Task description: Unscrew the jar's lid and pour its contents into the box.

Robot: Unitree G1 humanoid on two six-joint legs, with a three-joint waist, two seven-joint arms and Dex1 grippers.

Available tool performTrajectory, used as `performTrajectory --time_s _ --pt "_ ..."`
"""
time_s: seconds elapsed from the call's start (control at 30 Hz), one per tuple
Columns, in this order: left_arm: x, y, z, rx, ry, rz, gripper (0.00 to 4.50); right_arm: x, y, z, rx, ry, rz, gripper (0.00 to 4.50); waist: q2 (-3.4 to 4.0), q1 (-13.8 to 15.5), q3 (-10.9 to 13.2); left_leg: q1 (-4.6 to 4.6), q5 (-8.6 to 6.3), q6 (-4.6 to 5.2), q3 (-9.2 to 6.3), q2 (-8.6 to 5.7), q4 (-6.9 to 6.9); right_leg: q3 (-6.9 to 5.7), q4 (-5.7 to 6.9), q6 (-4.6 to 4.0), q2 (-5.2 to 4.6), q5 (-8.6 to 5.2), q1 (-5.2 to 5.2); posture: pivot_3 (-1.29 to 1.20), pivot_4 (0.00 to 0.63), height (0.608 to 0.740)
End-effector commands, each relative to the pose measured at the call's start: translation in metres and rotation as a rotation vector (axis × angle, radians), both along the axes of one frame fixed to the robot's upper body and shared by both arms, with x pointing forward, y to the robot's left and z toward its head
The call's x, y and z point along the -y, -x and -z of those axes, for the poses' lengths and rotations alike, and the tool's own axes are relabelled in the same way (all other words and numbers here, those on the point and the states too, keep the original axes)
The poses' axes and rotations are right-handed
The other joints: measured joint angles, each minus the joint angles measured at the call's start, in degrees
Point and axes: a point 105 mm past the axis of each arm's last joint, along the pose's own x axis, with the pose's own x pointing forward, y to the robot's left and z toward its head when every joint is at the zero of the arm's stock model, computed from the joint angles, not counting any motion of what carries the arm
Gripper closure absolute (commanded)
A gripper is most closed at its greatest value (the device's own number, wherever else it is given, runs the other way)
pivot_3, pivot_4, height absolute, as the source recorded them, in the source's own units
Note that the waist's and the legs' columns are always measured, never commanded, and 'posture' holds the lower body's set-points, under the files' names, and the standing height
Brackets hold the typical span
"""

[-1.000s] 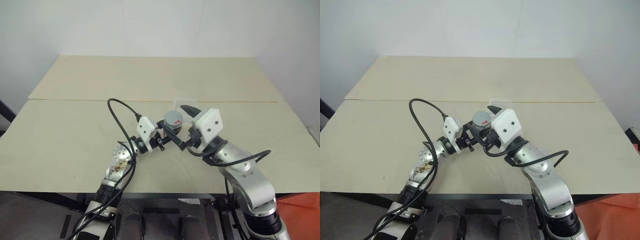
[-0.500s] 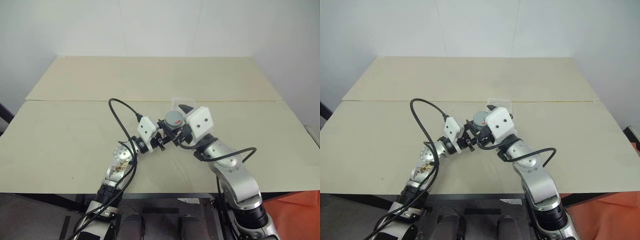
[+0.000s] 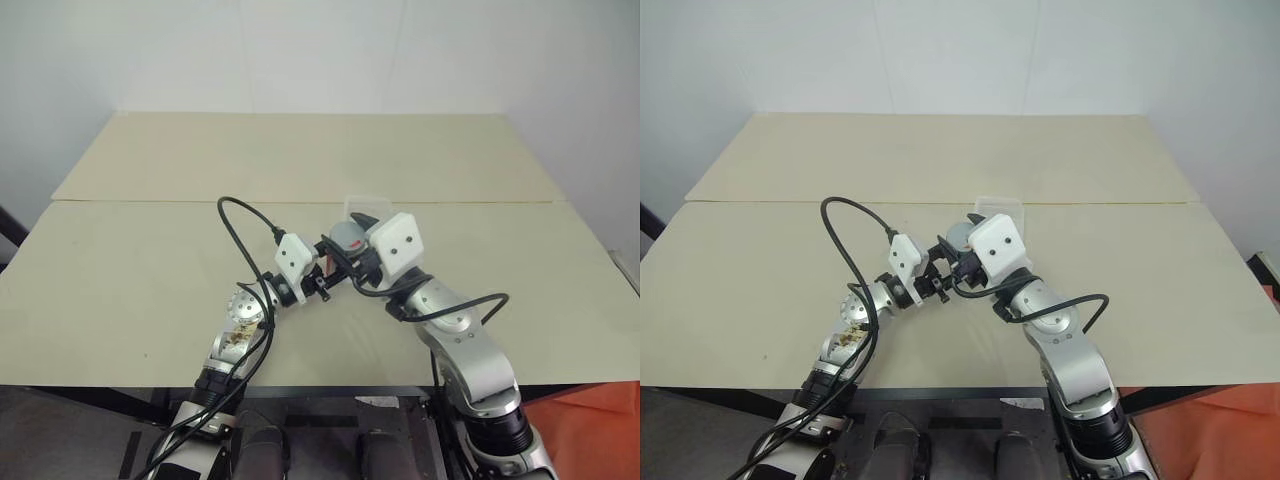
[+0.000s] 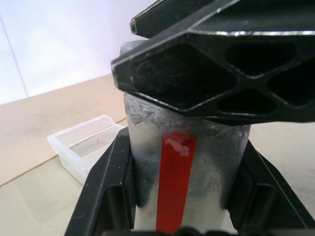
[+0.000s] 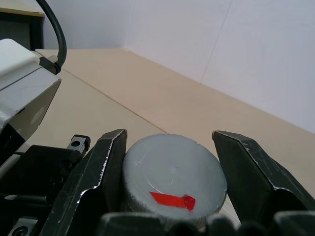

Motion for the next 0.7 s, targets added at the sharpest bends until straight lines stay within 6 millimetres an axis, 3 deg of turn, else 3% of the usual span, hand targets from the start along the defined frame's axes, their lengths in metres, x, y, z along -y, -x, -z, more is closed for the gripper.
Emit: performTrajectory --time_s 0.03,0.27,0.7 --pt "0.003 0.005 -0.014 0.064 0.012 0.036 2.55 0.002 0.006 -0.01 0.055 0.029 -0.069 1.76 0.0 0.0 0.0 0.0 0.0 0.0 0.0 0.0 0.0 0.0 -0.01 0.0 0.0 0.0 0.0 0.0 0.15 0.74" --pt "0.004 0.03 -0.014 0.071 -0.024 0.214 2.55 0.016 0.014 -0.019 0.021 0.124 -0.425 1.76 -0.02 -0.16 0.02 0.01 0.0 0.01 0.01 0.03 -0.01 0.0 -0.03 0.0 0.02 0.0 0.02 0.0 0.15 0.74" --pt "0.006 0.043 -0.019 0.072 -0.024 0.289 2.55 0.025 0.001 -0.034 0.01 0.269 -1.025 1.76 0.01 -0.22 0.09 0.04 0.0 0.01 0.04 0.07 0.0 0.01 -0.01 -0.01 0.04 0.01 0.03 0.0 0.15 0.74"
